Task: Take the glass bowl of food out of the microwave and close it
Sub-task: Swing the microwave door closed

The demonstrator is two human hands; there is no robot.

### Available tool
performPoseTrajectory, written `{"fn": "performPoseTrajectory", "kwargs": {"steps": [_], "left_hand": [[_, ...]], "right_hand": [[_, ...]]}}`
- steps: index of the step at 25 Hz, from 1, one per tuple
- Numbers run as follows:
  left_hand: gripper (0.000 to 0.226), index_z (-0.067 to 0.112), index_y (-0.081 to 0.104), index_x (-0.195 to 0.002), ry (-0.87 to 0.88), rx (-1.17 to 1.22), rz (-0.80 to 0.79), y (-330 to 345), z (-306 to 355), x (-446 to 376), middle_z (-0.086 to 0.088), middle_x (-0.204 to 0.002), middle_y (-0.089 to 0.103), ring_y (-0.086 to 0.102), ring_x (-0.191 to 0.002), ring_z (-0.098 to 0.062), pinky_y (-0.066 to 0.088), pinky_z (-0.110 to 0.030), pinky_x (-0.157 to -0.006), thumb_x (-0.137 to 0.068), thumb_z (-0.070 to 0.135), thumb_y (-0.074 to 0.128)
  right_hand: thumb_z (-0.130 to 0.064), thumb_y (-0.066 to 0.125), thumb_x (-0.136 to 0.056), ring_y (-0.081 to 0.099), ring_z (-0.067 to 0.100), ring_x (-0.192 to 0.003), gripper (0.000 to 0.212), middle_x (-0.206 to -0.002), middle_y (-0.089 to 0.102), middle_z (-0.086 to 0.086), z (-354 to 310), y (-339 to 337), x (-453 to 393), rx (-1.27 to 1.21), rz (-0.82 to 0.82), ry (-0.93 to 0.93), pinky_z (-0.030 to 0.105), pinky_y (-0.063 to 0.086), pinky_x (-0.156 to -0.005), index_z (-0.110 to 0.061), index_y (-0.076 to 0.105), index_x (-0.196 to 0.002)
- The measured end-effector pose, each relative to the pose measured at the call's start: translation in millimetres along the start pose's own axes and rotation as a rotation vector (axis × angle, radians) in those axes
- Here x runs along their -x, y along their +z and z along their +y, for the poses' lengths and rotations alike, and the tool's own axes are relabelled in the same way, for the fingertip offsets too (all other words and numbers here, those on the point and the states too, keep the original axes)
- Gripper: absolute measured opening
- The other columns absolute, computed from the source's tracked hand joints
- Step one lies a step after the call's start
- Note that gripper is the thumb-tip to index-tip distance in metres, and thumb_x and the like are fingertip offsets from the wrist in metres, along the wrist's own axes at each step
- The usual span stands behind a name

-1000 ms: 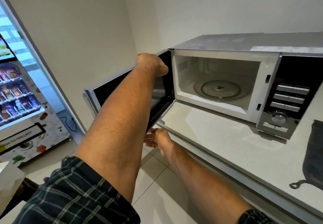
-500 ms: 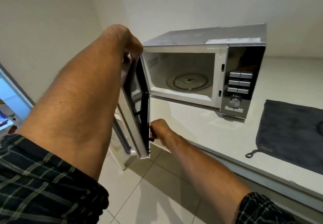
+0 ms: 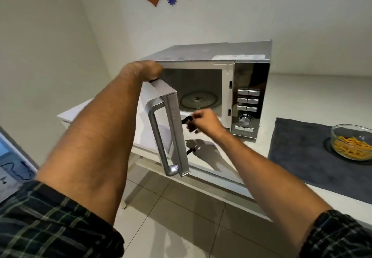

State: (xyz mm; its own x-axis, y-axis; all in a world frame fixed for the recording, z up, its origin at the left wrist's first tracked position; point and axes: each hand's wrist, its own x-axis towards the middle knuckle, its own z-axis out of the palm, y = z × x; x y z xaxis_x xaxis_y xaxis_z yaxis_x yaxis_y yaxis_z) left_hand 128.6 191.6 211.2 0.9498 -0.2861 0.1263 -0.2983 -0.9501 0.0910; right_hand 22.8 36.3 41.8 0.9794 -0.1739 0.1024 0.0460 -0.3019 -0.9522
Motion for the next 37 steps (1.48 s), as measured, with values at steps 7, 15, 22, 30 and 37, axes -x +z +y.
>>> {"fn": "performPoseTrajectory", "kwargs": {"steps": [7, 15, 22, 30, 37], "left_hand": [[0.038, -0.003, 0.058, -0.124, -0.052, 0.148, 0.218, 20, 27, -2, -0.034, -0.135, 0.053, 0.049, -0.123, -0.049, 0.038, -0.052, -0.107, -0.096, 0.01, 0.035], [0.03, 0.006, 0.062, -0.108, -0.146, 0.883, 0.716, 56, 72, 32, -0.01, -0.117, 0.063, 0.056, -0.101, -0.022, 0.037, -0.025, -0.079, -0.096, 0.024, 0.041], [0.029, 0.006, 0.06, -0.085, -0.01, 0.978, 0.995, 100, 91, 49, -0.013, -0.094, 0.059, 0.054, -0.087, -0.027, 0.044, -0.036, -0.073, -0.095, 0.028, 0.043], [0.048, 0.016, 0.051, -0.064, 0.124, 1.228, 0.474, 117, 130, 57, -0.001, -0.065, 0.053, 0.046, -0.061, -0.014, 0.037, -0.031, -0.06, -0.104, 0.038, 0.036], [0.056, 0.009, 0.057, -0.073, 0.197, 1.569, 0.148, 131, 153, 48, -0.008, -0.064, 0.059, 0.053, -0.049, -0.018, 0.047, -0.03, -0.047, -0.107, 0.041, 0.026]], "right_hand": [[-0.038, 0.064, -0.096, 0.069, 0.006, -0.108, 0.029, -0.11, 0.079, -0.003, -81, -72, 0, -0.062, 0.179, -0.486, 0.028, 0.052, -0.099, -0.018, 0.08, -0.11], [-0.051, 0.056, -0.096, 0.067, 0.009, -0.106, 0.048, -0.104, 0.079, 0.006, -100, -91, 0, 0.627, 0.267, -0.663, 0.041, 0.057, -0.088, -0.011, 0.083, -0.091], [-0.045, 0.056, -0.099, 0.064, 0.017, -0.117, 0.037, -0.115, 0.077, -0.003, -97, -117, 2, 1.149, 0.319, -0.839, 0.038, 0.049, -0.094, -0.021, 0.079, -0.114], [-0.052, 0.038, -0.103, 0.067, 0.027, -0.117, 0.059, -0.139, 0.064, 0.009, -92, -129, 0, 1.388, 0.508, -0.414, 0.043, 0.052, -0.093, -0.008, 0.063, -0.132], [-0.065, 0.034, -0.099, 0.071, 0.025, -0.093, 0.068, -0.102, 0.075, 0.008, -84, -130, -2, 1.361, 0.603, -0.263, 0.036, 0.052, -0.076, -0.01, 0.073, -0.107]]}}
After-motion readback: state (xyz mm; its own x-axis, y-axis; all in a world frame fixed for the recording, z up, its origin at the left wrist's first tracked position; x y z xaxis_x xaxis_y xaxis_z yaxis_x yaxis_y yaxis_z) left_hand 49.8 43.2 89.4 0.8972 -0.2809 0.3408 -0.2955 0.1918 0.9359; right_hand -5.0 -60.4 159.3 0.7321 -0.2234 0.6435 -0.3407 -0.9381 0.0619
